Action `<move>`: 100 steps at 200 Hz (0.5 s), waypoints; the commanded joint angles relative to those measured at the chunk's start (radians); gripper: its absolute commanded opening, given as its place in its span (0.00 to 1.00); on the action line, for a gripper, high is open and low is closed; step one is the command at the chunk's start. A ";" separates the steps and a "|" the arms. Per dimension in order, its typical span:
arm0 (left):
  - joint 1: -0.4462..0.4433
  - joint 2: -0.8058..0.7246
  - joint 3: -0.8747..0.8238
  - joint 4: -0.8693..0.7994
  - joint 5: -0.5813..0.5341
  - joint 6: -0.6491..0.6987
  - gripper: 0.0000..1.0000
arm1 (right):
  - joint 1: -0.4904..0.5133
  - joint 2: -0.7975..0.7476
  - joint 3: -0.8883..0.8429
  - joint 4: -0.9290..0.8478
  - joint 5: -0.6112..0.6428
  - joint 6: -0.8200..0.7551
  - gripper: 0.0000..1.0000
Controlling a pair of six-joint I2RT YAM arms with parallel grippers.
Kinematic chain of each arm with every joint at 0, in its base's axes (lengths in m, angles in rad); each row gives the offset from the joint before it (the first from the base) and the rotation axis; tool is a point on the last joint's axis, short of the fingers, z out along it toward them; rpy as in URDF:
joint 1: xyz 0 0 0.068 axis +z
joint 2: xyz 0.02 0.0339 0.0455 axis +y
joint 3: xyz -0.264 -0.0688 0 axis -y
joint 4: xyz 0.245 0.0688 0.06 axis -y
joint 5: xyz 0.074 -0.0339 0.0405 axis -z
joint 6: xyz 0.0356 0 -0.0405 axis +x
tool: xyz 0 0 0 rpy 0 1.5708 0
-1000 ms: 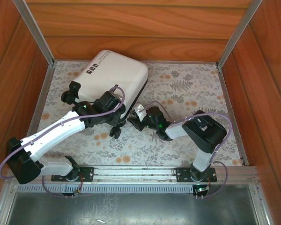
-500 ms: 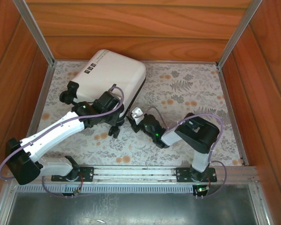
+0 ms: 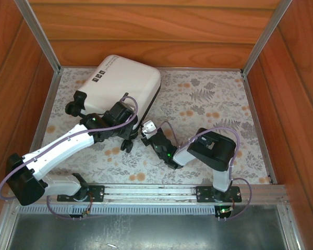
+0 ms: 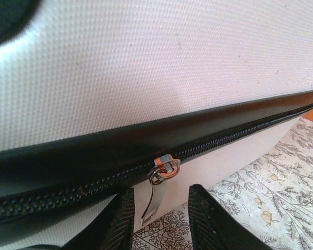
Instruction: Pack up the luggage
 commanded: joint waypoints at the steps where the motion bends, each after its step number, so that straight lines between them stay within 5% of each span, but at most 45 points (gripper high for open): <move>1: -0.012 -0.006 -0.008 0.058 0.080 -0.012 0.00 | 0.023 -0.008 0.068 0.127 0.011 -0.016 0.31; 100: -0.012 -0.014 -0.020 0.071 0.085 -0.007 0.00 | 0.024 0.025 0.118 0.125 0.081 -0.082 0.08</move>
